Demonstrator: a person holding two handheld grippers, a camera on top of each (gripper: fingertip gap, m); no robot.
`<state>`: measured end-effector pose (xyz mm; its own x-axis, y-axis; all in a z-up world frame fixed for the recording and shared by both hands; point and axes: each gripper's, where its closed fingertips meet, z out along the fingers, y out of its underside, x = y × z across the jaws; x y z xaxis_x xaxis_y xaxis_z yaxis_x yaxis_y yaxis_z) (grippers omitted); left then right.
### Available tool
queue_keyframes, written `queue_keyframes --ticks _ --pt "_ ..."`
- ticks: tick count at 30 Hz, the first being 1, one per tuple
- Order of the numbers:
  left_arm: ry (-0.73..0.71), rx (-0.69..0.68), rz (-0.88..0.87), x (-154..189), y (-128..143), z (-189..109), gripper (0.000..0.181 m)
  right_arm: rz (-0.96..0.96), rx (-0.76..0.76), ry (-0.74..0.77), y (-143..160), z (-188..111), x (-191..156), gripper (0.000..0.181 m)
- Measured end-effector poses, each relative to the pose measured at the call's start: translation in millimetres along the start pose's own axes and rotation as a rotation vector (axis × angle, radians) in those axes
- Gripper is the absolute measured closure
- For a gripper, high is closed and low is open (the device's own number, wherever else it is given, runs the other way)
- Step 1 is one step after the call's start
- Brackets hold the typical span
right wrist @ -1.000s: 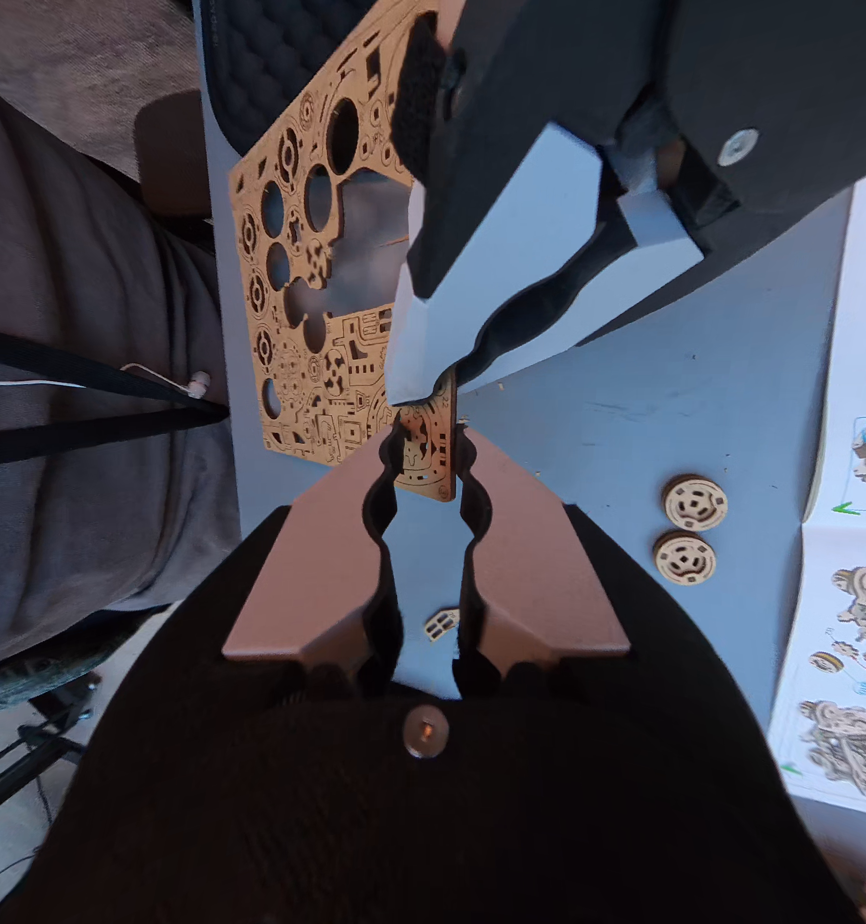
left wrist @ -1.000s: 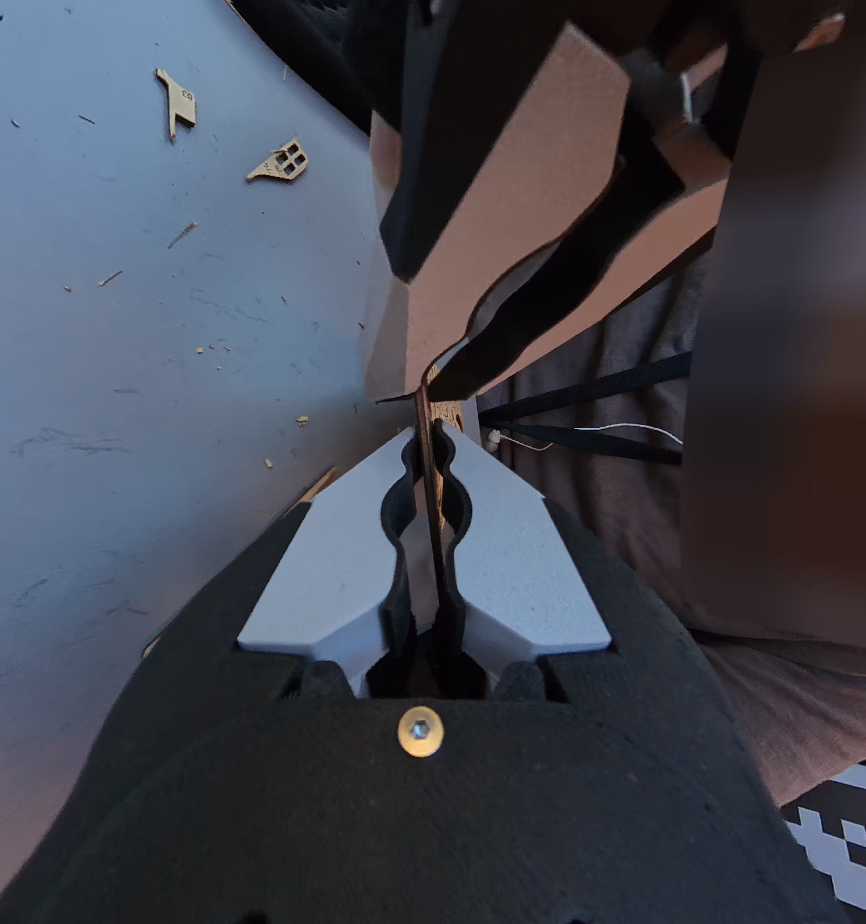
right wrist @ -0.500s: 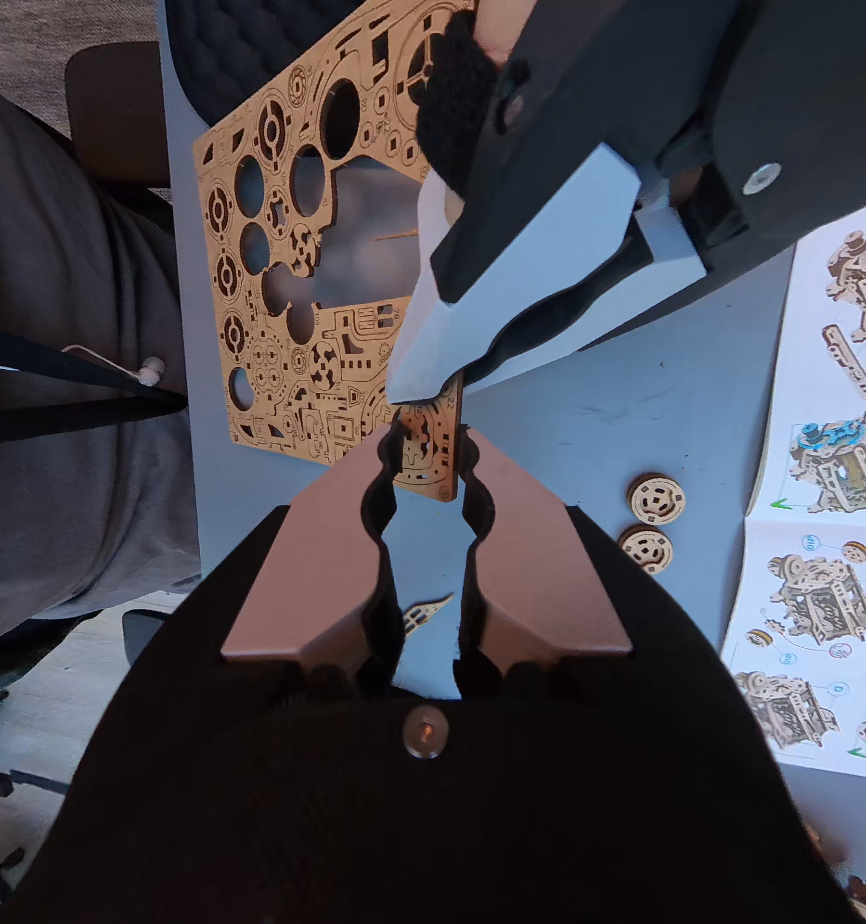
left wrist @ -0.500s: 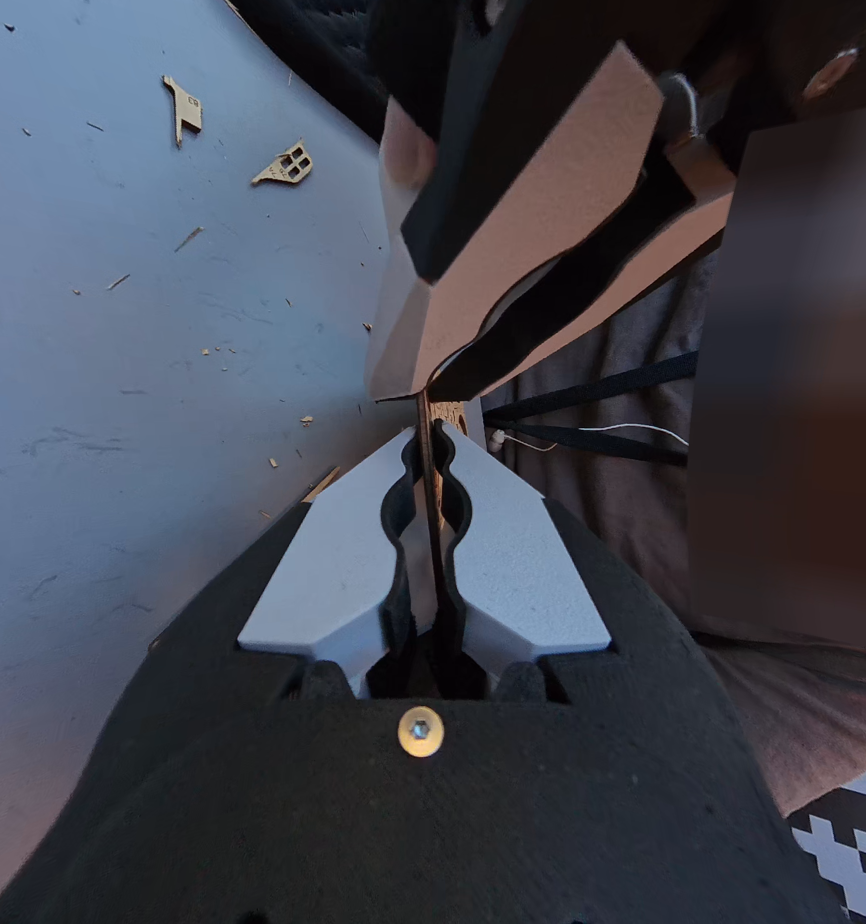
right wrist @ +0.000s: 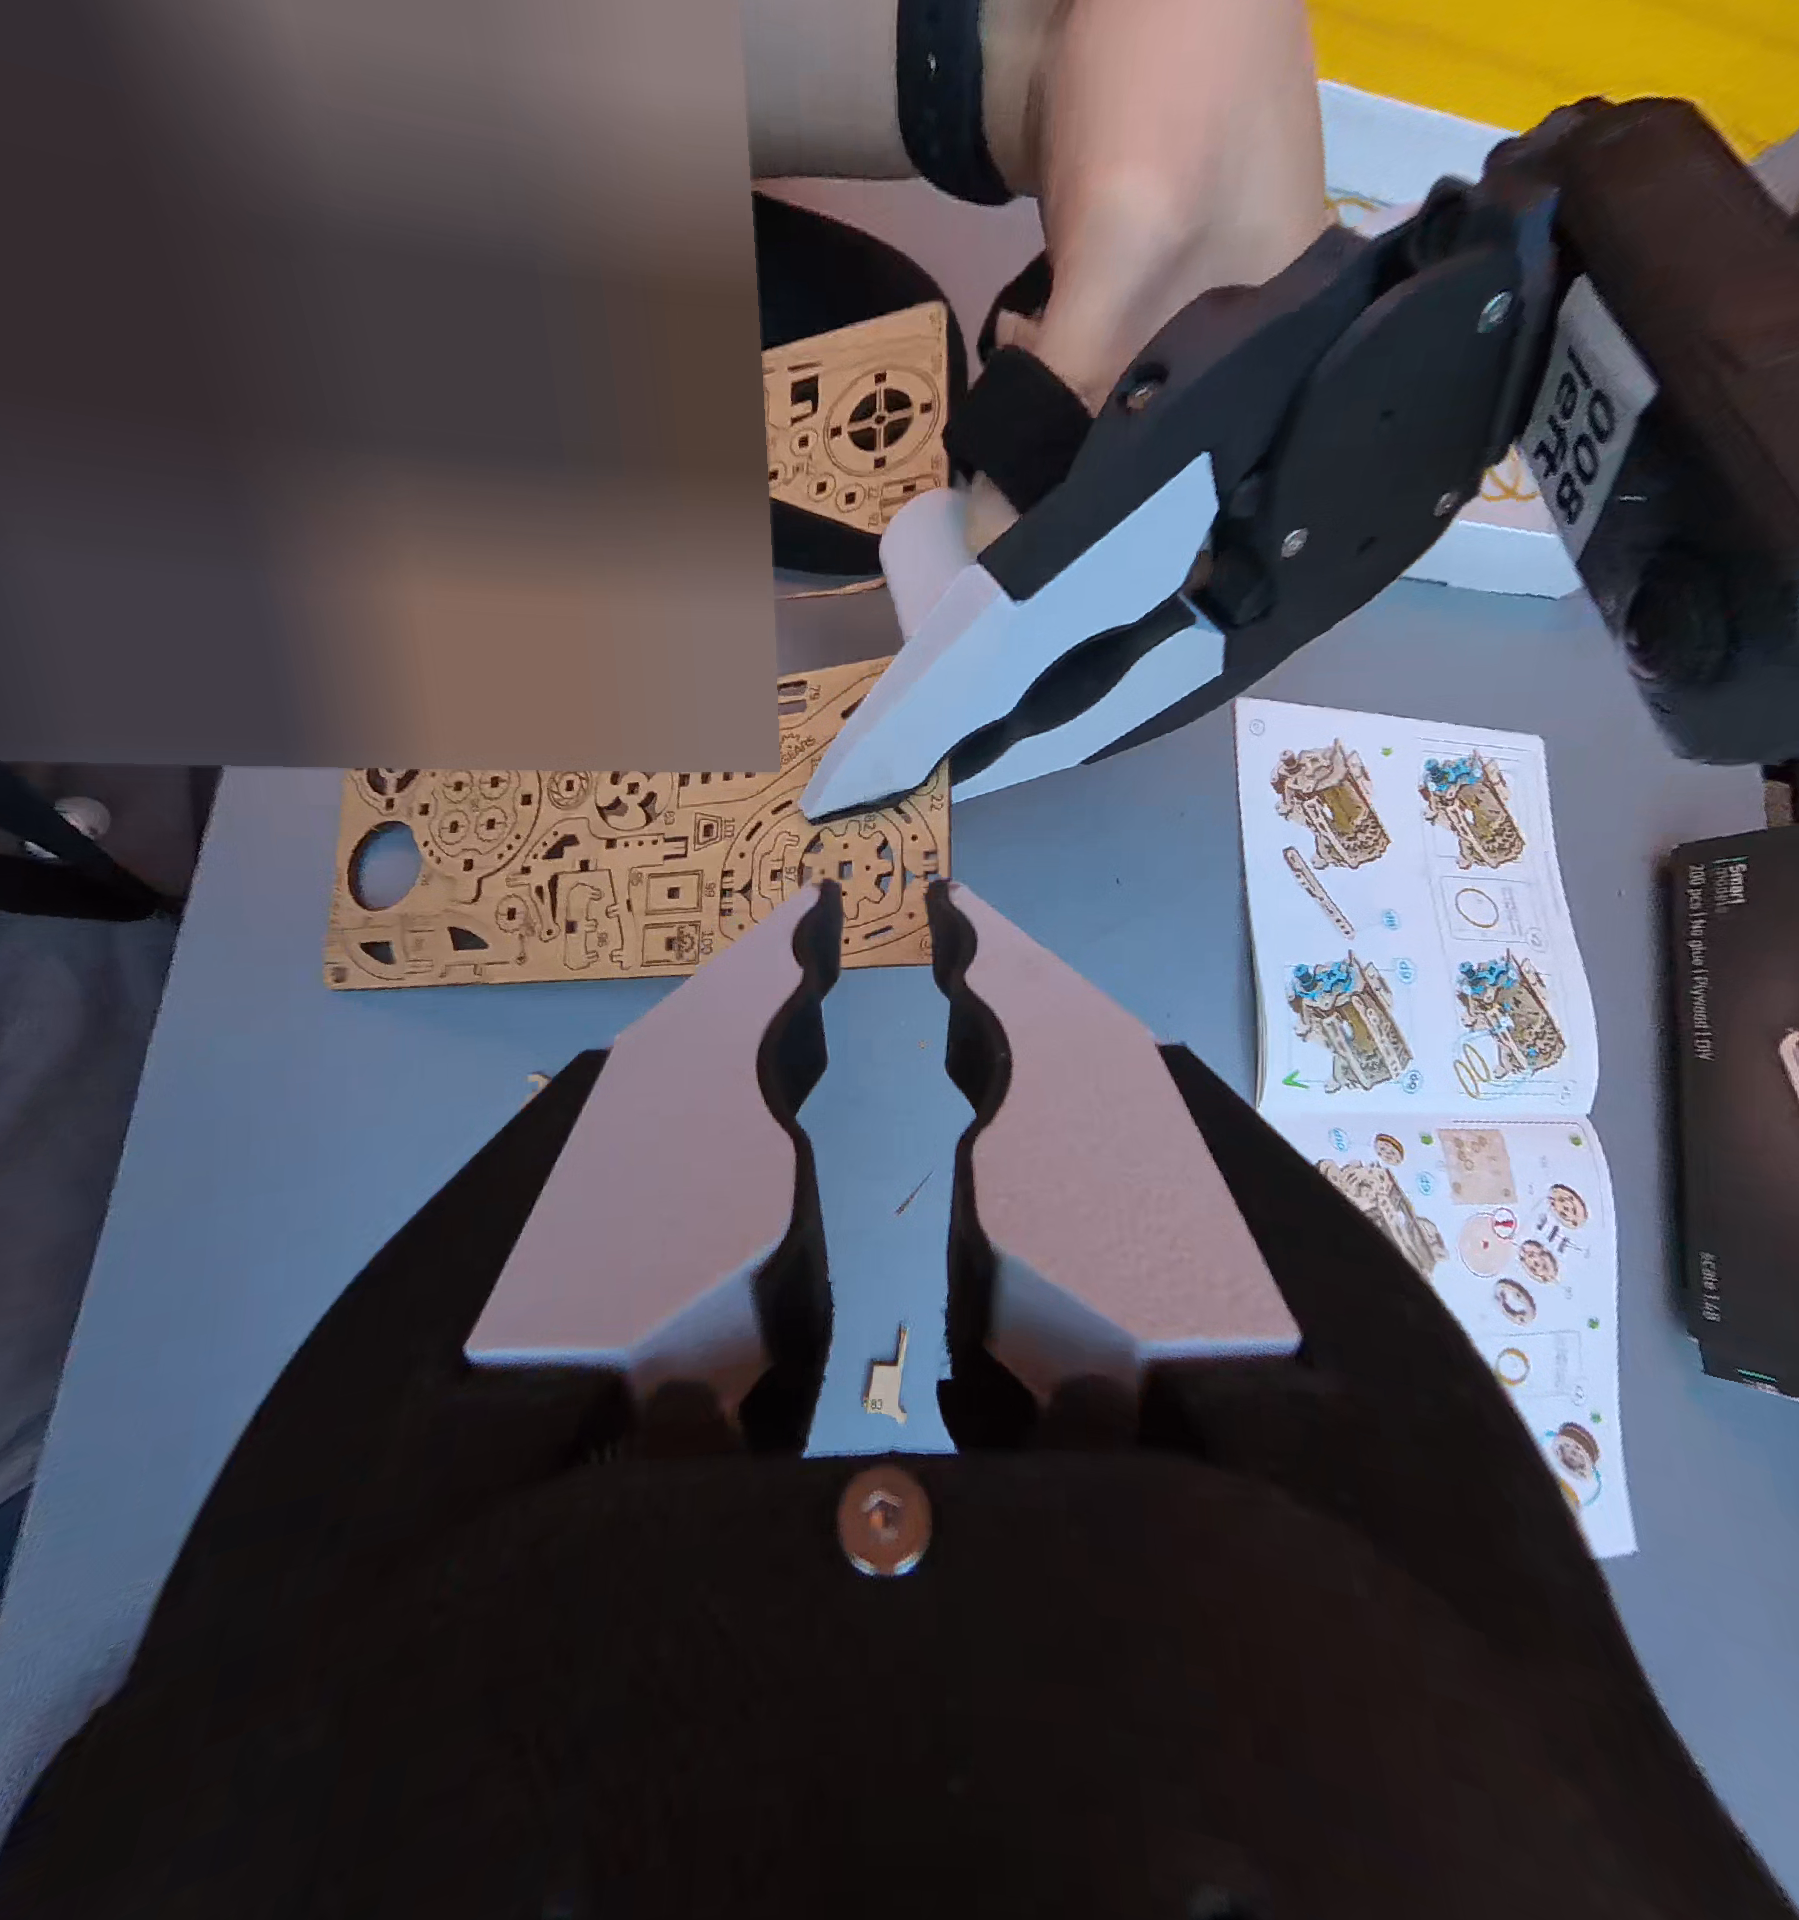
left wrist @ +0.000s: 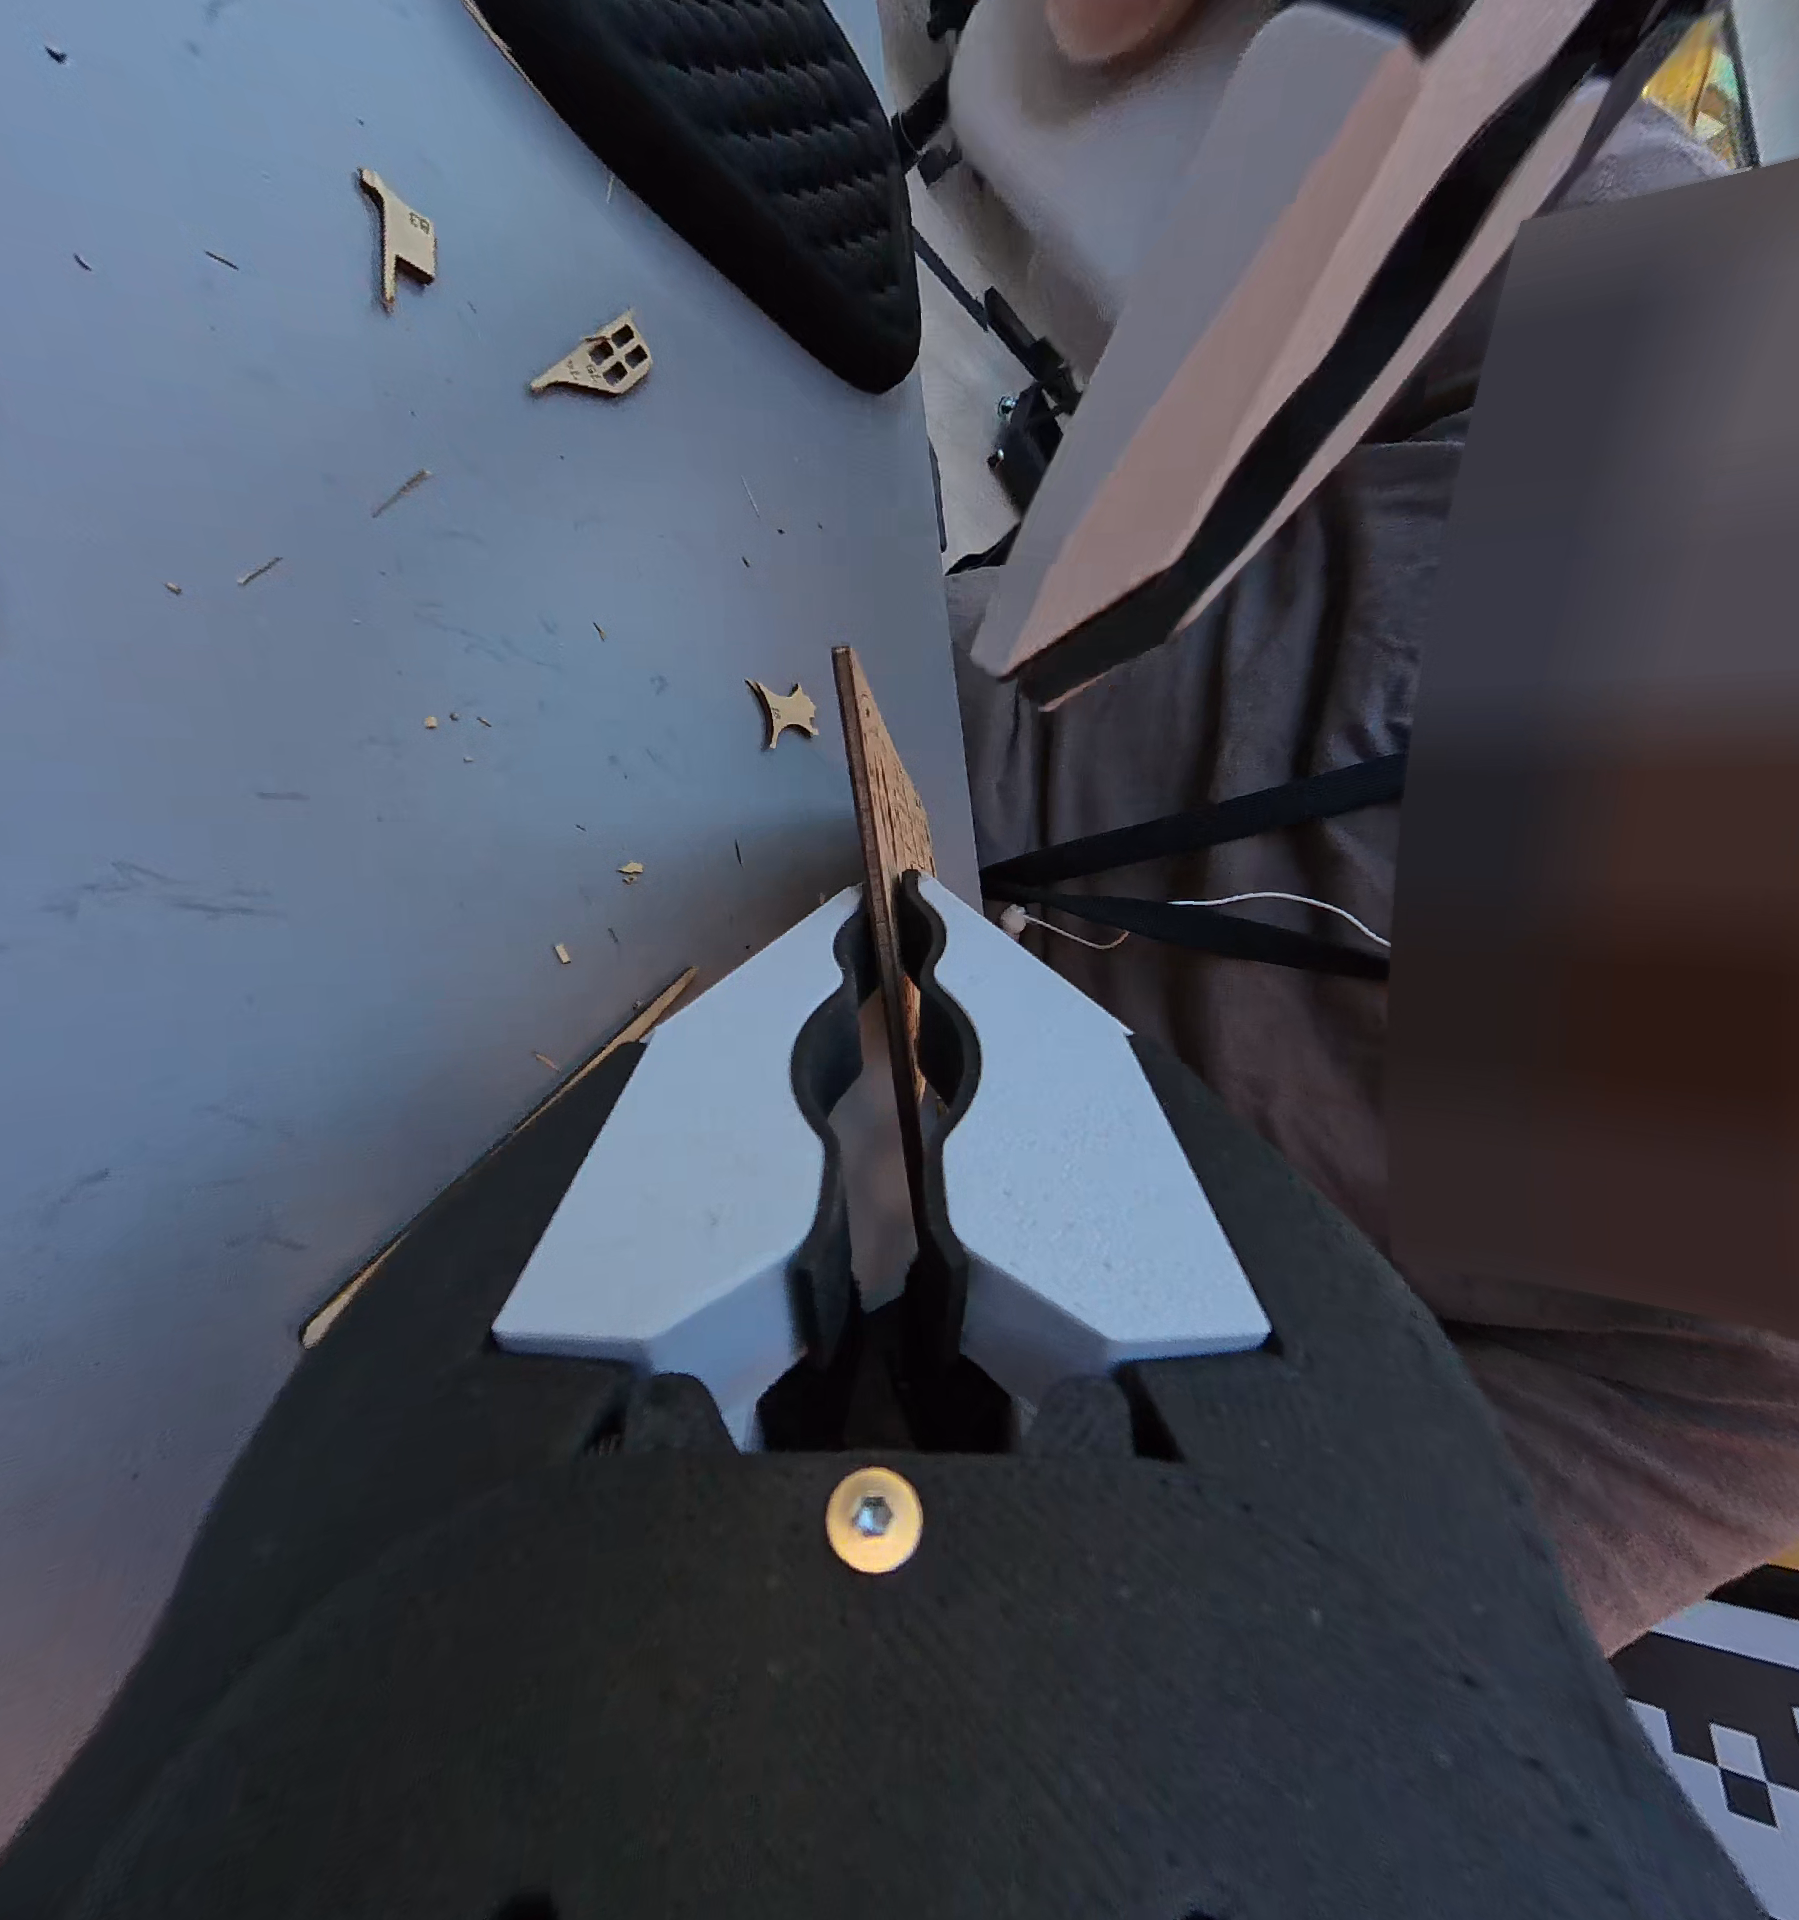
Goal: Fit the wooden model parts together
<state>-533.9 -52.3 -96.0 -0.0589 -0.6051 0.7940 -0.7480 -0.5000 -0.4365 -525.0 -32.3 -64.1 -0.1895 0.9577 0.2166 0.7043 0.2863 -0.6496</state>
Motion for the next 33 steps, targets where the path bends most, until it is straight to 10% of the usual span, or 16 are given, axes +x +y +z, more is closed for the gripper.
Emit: queue_keyframes --ticks 10,16,22,33 --pt "-0.009 0.002 -0.009 0 1 -3 0.179 -0.008 0.005 0.258 23 -22 32 0.165" --pt "-0.016 0.010 -0.019 -1 3 -8 0.179 0.343 0.015 0.611 132 -100 96 0.164" --pt "-0.026 0.018 -0.023 -2 4 -13 0.179 0.631 0.003 0.667 205 -109 100 0.164" --pt "-0.074 0.013 0.055 17 13 -34 0.179 0.515 0.136 0.242 101 -28 33 0.166"
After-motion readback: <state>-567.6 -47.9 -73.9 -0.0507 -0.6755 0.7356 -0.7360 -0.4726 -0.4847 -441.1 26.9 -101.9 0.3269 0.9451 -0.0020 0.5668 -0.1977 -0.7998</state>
